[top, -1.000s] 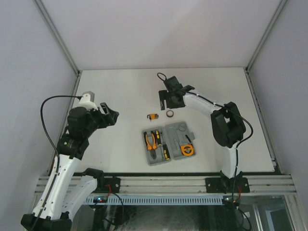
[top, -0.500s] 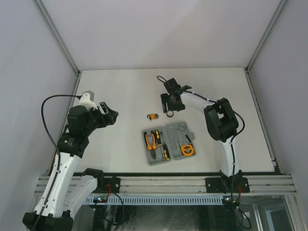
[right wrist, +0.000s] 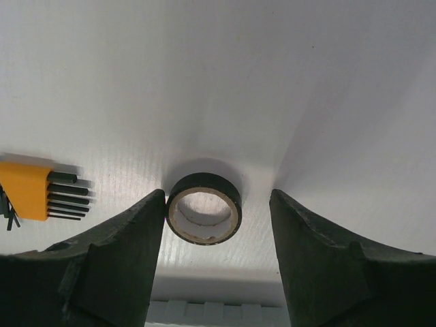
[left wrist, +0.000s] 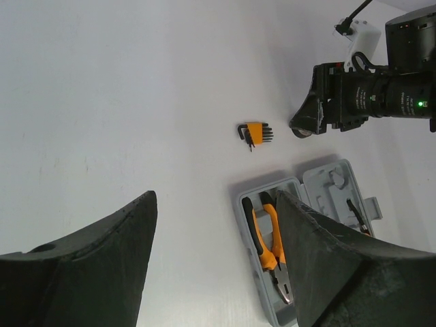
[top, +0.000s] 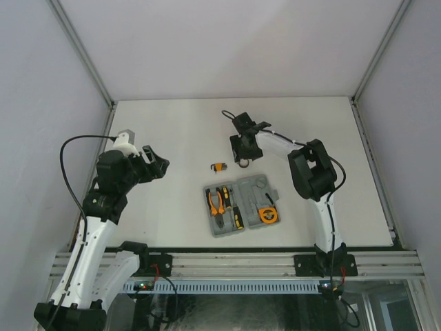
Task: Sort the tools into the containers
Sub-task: Pick up the engineering item from the center of the board.
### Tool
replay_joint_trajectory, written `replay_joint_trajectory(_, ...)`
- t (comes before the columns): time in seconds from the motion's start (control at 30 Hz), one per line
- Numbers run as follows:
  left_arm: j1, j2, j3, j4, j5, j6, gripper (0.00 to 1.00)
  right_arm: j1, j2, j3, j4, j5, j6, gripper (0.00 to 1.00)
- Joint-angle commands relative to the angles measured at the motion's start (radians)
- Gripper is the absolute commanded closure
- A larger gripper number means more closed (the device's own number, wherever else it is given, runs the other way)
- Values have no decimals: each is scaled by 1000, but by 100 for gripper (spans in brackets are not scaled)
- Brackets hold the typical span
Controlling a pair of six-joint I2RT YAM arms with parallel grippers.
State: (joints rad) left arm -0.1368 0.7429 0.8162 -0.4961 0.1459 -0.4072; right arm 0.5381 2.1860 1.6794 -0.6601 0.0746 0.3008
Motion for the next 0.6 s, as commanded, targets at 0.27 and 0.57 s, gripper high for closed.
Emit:
replay_joint_trajectory(0.27, 19, 5, -8, 35, 38, 7, 26, 29, 25, 56, -33, 51, -34, 45)
replay_joint_trajectory(0.57, 28, 9, -10, 40, 52, 4, 26, 33, -11, 30, -29, 28, -24, 43)
